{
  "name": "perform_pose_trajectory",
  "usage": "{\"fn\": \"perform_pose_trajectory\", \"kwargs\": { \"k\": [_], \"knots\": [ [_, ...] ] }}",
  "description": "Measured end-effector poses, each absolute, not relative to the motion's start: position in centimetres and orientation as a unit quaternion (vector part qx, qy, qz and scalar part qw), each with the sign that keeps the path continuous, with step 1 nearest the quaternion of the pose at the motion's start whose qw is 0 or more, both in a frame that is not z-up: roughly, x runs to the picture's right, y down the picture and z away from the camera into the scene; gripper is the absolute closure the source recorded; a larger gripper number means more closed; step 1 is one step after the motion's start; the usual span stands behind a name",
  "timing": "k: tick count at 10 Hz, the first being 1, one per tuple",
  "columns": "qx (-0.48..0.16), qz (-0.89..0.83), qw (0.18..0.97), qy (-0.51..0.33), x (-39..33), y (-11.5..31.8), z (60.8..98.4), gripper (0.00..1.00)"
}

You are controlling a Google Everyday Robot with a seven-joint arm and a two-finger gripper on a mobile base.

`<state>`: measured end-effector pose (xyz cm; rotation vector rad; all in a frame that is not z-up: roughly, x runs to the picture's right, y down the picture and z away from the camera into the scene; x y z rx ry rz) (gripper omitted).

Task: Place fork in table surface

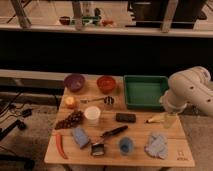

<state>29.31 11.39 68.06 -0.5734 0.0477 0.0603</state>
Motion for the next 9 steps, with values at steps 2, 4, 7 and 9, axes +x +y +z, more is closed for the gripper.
{"fn": "perform_pose_trajectory", "kwargs": {
  "k": [2,4,7,9],
  "knots": [
    [-0.283,0.030,0.958,0.024,29.3,11.4,68.1,0.20],
    [-0.277,0.021,0.961,0.004,28.7,11.4,67.7,0.20],
    [-0.263,-0.016,0.964,-0.043,25.7,10.6,67.6,0.20],
    [-0.253,-0.042,0.964,-0.066,23.8,10.2,67.6,0.20]
  ]
}}
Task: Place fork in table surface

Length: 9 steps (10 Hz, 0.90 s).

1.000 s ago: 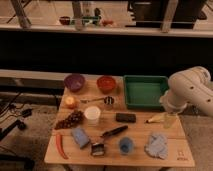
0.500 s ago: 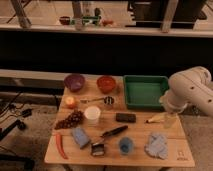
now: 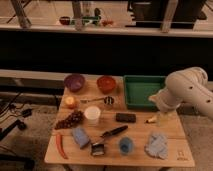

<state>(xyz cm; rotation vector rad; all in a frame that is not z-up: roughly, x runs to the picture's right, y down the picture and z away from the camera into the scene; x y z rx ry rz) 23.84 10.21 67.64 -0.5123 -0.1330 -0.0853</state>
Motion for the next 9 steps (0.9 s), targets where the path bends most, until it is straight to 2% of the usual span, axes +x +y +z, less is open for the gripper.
{"fn": "perform_pose_trajectory", "kwargs": {
  "k": [6,9],
  "knots": [
    [-0.209,-0.123,0.960,-0.137,14.5,8.3,70.8,0.20],
    [-0.209,-0.122,0.960,-0.140,14.1,8.2,70.9,0.20]
  ]
}}
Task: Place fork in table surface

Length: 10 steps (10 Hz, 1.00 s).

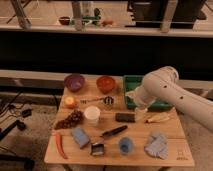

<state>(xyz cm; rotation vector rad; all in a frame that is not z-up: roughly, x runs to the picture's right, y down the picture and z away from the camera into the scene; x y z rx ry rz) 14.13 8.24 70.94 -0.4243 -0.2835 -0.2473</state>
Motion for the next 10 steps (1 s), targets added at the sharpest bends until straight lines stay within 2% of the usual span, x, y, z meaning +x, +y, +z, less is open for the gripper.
{"fn": "perform_pose_trajectory", "kwargs": {
  "k": [6,10],
  "knots": [
    [-0.210,-0.126,0.959,-0.142,13.8,8.2,71.3,0.20],
    [-0.200,-0.158,0.952,-0.168,8.2,6.4,73.8,0.20]
  ]
}}
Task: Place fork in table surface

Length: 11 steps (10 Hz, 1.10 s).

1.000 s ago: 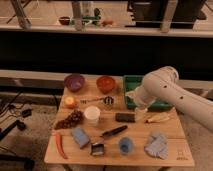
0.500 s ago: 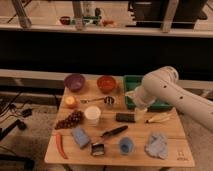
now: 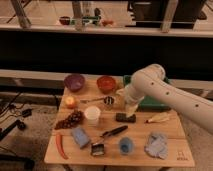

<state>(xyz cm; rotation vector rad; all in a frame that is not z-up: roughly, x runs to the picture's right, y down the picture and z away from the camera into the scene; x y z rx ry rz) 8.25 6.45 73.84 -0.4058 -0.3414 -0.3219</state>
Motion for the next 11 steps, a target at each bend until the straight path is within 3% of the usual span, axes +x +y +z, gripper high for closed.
{"fn": "perform_pose_trajectory", "kwargs": {
  "k": [6,11],
  "knots": [
    [-0.168,-0.188,0.944,-0.211,2.6,1.0,79.0,0.20],
    [-0.169,-0.191,0.941,-0.222,1.1,0.8,79.3,0.20]
  ]
}}
